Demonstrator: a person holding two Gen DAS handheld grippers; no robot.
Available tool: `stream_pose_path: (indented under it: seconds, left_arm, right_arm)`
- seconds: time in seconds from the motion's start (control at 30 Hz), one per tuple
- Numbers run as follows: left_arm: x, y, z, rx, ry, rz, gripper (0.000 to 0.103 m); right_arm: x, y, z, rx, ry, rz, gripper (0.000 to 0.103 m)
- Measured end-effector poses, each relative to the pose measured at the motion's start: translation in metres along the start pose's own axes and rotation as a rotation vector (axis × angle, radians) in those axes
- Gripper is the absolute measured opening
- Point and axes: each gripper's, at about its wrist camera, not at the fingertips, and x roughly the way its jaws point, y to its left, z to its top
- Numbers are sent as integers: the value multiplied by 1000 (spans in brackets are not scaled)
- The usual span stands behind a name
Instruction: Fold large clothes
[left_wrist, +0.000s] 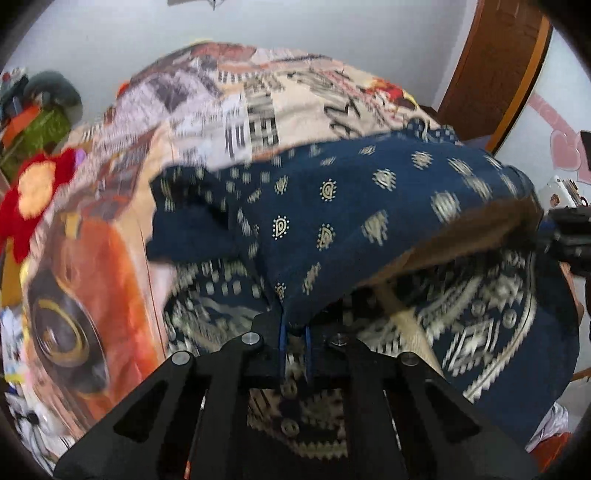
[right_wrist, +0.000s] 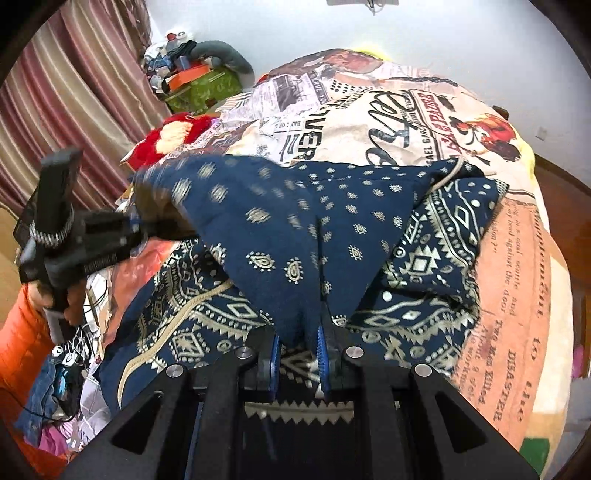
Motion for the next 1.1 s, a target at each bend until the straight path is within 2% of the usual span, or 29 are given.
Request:
stream_pose_path:
  seconds: [0.17,0.27,0.33,0.47,0.53,0.6,0.63,0.67,0.7,0.83,0.97,1.1]
  left_arm:
    - [1,1,-28,-28,54,-36,6]
    - [-12,3,-40,-9,53,-19,6]
    - [-26,6,-41,1,33,10,6]
    - [-57,22,-25,-36,-44,43,10]
    - [-67,31,-7,-65,-82,41,16]
    - [-70,36,13,-83,-107,43,32]
    - [-69,37,23,-85,-119,42,37]
    - [-67,38,34,-83,-129,42,42]
    - [-63,38,44,-81,-133,42,44]
    - [-25,37,83,-86,-87,30,44]
    - [22,38,109,-104,0,-15,44]
    - [63,39,112,-144,123,-93,44]
  right_arm:
    - [-8,-3,-10,18,11,-10,17]
    - [-16,-6,-16,40,13,20,31]
    - [-27,-6,-18,43,-9,31,40]
    - [-47,-3,-12,21,-63,17,48]
    - [-55,-2,-2,18,-96,12,53]
    - [-60,0,11,16,-129,12,56]
    - [-61,0,16,16,-138,13,58]
    - [-60,1,22,16,-147,13,60]
    - [-58,2,31,15,-158,7,63]
    - [-39,1,55,19,-150,4,70]
    - [0,-9,78,35,-79,-35,72]
    - [42,-24,88,121,18,3,72]
